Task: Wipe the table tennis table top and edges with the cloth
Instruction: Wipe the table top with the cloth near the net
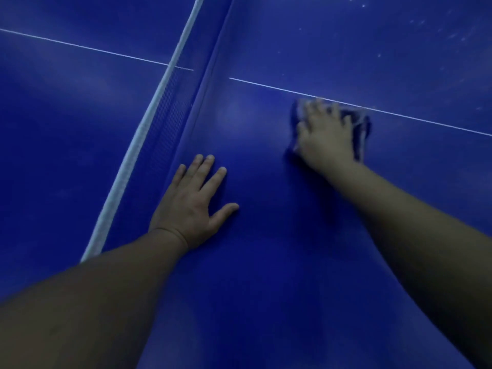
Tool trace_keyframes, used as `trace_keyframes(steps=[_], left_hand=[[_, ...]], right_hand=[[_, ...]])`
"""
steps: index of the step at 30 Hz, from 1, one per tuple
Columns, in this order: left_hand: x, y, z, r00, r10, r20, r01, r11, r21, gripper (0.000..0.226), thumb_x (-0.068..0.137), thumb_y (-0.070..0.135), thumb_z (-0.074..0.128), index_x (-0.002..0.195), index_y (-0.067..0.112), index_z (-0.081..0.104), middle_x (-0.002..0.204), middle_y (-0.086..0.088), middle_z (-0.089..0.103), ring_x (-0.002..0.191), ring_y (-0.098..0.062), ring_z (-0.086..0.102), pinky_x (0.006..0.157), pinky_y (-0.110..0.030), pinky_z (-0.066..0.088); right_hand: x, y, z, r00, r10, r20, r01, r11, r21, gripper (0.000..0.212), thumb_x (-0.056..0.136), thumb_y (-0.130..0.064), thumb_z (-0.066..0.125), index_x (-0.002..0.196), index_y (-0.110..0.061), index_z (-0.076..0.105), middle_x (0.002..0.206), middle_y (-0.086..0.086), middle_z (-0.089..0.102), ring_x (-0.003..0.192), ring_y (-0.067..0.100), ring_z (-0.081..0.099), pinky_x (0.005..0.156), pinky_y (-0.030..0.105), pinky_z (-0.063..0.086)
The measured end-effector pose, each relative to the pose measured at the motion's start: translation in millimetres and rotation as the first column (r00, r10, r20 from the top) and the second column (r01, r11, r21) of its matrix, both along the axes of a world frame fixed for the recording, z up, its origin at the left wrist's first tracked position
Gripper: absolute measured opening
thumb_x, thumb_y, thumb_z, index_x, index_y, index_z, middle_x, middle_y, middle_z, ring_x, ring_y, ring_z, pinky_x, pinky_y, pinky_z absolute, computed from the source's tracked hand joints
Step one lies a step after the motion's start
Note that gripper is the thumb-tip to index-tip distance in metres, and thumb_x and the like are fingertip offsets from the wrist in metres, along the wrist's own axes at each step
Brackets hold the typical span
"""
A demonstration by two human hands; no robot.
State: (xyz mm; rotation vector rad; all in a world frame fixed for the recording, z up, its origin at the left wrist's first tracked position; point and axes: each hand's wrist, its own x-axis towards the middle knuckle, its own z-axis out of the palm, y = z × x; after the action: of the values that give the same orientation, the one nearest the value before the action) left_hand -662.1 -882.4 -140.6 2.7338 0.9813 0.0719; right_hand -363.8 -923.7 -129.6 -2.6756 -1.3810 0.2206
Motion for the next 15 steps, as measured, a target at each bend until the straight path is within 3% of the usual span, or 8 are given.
trace_keyframes(steps=[2, 4, 7, 9, 11, 13, 15], left_hand=[[1.1, -1.6, 0.9, 1.000, -0.002, -0.017, 0.003, 1.000, 0.008, 0.084, 0.090, 0.072, 0.024, 0.152, 0.016, 0.035, 0.162, -0.009, 0.023, 0.151, -0.024, 0.014, 0.123, -0.046, 0.013], [0.4, -2.1, 1.6, 0.998, 0.005, -0.057, -0.004, 1.000, 0.018, 0.086, 0.090, 0.073, 0.019, 0.153, 0.016, 0.032, 0.163, -0.008, 0.021, 0.151, -0.024, 0.013, 0.123, -0.045, 0.011], [0.9, -6.4, 6.9, 0.992, 0.049, -0.116, -0.045, 0.998, 0.042, 0.088, 0.088, 0.075, 0.012, 0.155, 0.019, 0.027, 0.164, -0.006, 0.018, 0.152, -0.023, 0.010, 0.123, -0.045, 0.009], [1.6, -13.2, 11.6, 0.988, 0.088, -0.130, -0.083, 0.996, 0.040, 0.087, 0.088, 0.073, 0.011, 0.155, 0.020, 0.025, 0.164, -0.006, 0.017, 0.152, -0.023, 0.008, 0.123, -0.045, 0.008], [3.2, -27.9, 15.0, 0.987, 0.096, -0.127, -0.093, 0.995, 0.033, 0.085, 0.088, 0.069, 0.011, 0.156, 0.019, 0.024, 0.165, -0.006, 0.014, 0.153, -0.023, 0.006, 0.123, -0.046, 0.008], [7.1, -51.2, 15.1, 0.990, 0.073, -0.120, -0.073, 0.997, 0.006, 0.083, 0.089, 0.066, 0.009, 0.157, 0.019, 0.020, 0.165, -0.005, 0.010, 0.153, -0.022, 0.001, 0.123, -0.046, 0.006], [14.5, -78.8, 13.9, 0.993, 0.049, -0.108, -0.054, 0.998, -0.036, 0.081, 0.090, 0.064, 0.007, 0.157, 0.020, 0.015, 0.166, -0.004, 0.004, 0.152, -0.020, -0.005, 0.123, -0.045, 0.001]], right_hand=[[-38.1, -51.9, 5.2, 0.976, 0.218, -0.023, -0.218, 0.975, -0.028, 0.064, 0.097, -0.046, 0.022, 0.157, -0.024, 0.029, 0.164, 0.002, 0.026, 0.150, 0.032, 0.020, 0.119, 0.053, 0.014], [-52.0, -109.2, 9.4, 0.945, 0.303, -0.123, -0.309, 0.951, -0.028, 0.068, 0.094, -0.054, 0.018, 0.157, -0.029, 0.027, 0.165, -0.006, 0.022, 0.153, 0.024, 0.013, 0.121, 0.047, 0.007], [-3.3, -124.9, 8.7, 0.985, 0.153, -0.085, -0.158, 0.985, -0.064, 0.069, 0.093, -0.055, 0.026, 0.156, -0.028, 0.029, 0.165, -0.004, 0.023, 0.153, 0.026, 0.015, 0.121, 0.049, 0.007], [38.7, -89.3, 9.6, 0.998, -0.041, -0.047, 0.037, 0.996, -0.079, 0.066, 0.097, -0.051, 0.026, 0.158, -0.025, 0.025, 0.166, -0.001, 0.018, 0.153, 0.030, 0.011, 0.121, 0.054, 0.008], [58.7, -45.6, 12.7, 0.977, -0.186, -0.107, 0.177, 0.980, -0.092, 0.062, 0.102, -0.047, 0.026, 0.159, -0.026, 0.016, 0.168, -0.003, 0.008, 0.153, 0.031, 0.003, 0.122, 0.056, 0.003], [47.2, -19.1, 10.3, 0.982, -0.154, -0.106, 0.144, 0.985, -0.094, 0.060, 0.104, -0.045, 0.025, 0.160, -0.028, 0.012, 0.168, -0.004, 0.006, 0.154, 0.031, 0.000, 0.122, 0.056, 0.001], [16.6, -23.9, 9.2, 0.995, 0.044, -0.085, -0.051, 0.995, -0.080, 0.059, 0.104, -0.045, 0.028, 0.159, -0.029, 0.015, 0.168, -0.005, 0.009, 0.154, 0.030, 0.003, 0.121, 0.055, 0.003]])
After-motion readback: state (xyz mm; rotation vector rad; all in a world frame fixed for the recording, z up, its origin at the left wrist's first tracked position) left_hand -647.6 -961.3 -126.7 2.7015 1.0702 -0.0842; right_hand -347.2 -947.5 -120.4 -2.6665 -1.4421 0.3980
